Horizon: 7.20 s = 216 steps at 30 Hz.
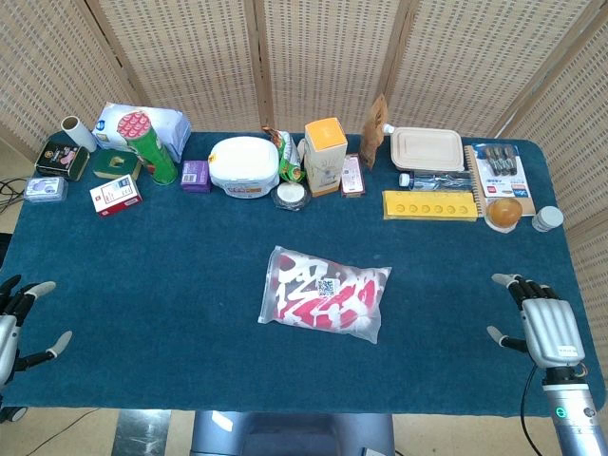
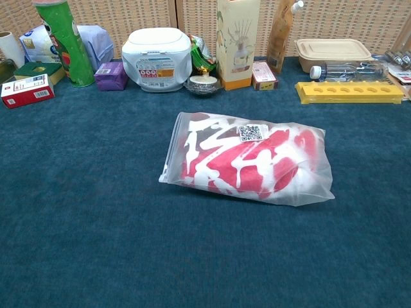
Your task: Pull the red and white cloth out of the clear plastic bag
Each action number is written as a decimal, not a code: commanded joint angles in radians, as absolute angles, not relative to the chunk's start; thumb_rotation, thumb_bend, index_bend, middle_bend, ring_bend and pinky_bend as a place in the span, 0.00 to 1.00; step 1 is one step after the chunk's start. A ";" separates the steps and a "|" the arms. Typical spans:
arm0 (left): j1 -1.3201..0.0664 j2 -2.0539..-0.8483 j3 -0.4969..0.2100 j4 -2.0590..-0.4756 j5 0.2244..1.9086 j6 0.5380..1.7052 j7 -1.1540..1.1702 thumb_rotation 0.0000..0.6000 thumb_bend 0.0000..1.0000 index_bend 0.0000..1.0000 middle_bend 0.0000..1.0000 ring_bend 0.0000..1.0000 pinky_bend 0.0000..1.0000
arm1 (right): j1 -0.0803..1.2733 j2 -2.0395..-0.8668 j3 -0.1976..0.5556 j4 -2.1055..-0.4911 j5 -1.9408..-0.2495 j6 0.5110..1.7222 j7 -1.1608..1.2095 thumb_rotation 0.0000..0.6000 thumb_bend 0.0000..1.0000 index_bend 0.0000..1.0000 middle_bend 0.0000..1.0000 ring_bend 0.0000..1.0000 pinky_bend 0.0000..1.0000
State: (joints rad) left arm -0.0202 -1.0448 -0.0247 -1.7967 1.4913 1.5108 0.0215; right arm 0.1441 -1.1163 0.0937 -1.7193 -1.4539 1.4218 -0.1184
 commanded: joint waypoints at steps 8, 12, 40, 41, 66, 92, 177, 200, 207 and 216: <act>-0.030 -1.044 -0.024 -1.802 1.487 1.495 0.022 1.00 0.24 0.21 0.23 0.07 0.24 | 0.147 -1.110 0.095 -1.728 -1.450 1.418 -0.125 1.00 0.20 0.24 0.30 0.33 0.32; -0.028 -1.031 -0.024 -1.811 1.496 1.503 0.018 1.00 0.24 0.21 0.23 0.07 0.24 | 0.148 -1.107 0.096 -1.733 -1.456 1.422 -0.121 1.00 0.20 0.24 0.30 0.33 0.32; -0.130 -0.932 -0.077 -1.872 1.483 1.409 0.058 1.00 0.24 0.21 0.23 0.07 0.24 | 0.452 -1.137 0.163 -2.004 -1.392 1.042 -0.250 1.00 0.11 0.01 0.13 0.19 0.25; -0.133 -0.932 -0.078 -1.872 1.481 1.406 0.058 1.00 0.24 0.21 0.23 0.07 0.24 | 0.469 -1.147 0.169 -2.013 -1.360 1.023 -0.282 1.00 0.11 0.00 0.12 0.18 0.25; -0.156 -0.939 -0.075 -1.816 1.464 1.387 -0.005 1.00 0.24 0.21 0.23 0.07 0.24 | 0.858 -1.517 0.223 -1.931 -0.534 1.172 -0.983 1.00 0.07 0.00 0.03 0.08 0.18; -0.146 -0.948 -0.054 -1.778 1.467 1.394 -0.048 1.00 0.24 0.21 0.23 0.07 0.24 | 1.023 -1.647 0.186 -1.716 -0.441 1.183 -1.034 1.00 0.26 0.73 0.72 0.89 0.88; -0.862 -1.162 -0.169 -1.876 0.967 0.641 0.063 0.94 0.21 0.33 0.94 0.91 0.89 | 0.819 -1.329 0.246 -1.803 -1.145 0.661 0.192 1.00 0.26 0.81 0.78 0.99 0.94; -0.912 -1.234 -0.138 -1.847 0.859 0.713 0.097 0.97 0.55 0.74 0.99 0.94 0.91 | 0.812 -1.325 0.240 -1.816 -1.175 0.688 0.266 1.00 0.26 0.81 0.78 0.99 0.94; -0.888 -1.207 -0.150 -1.849 0.892 0.730 0.053 1.00 0.55 0.78 1.00 0.96 0.91 | 0.811 -1.331 0.225 -1.801 -1.184 0.686 0.275 1.00 0.26 0.81 0.77 0.98 0.94; -0.883 -1.230 -0.138 -1.802 0.879 0.727 0.038 1.00 0.53 0.78 1.00 0.96 0.91 | 0.836 -1.351 0.204 -1.779 -1.160 0.675 0.212 1.00 0.26 0.63 0.66 0.85 0.86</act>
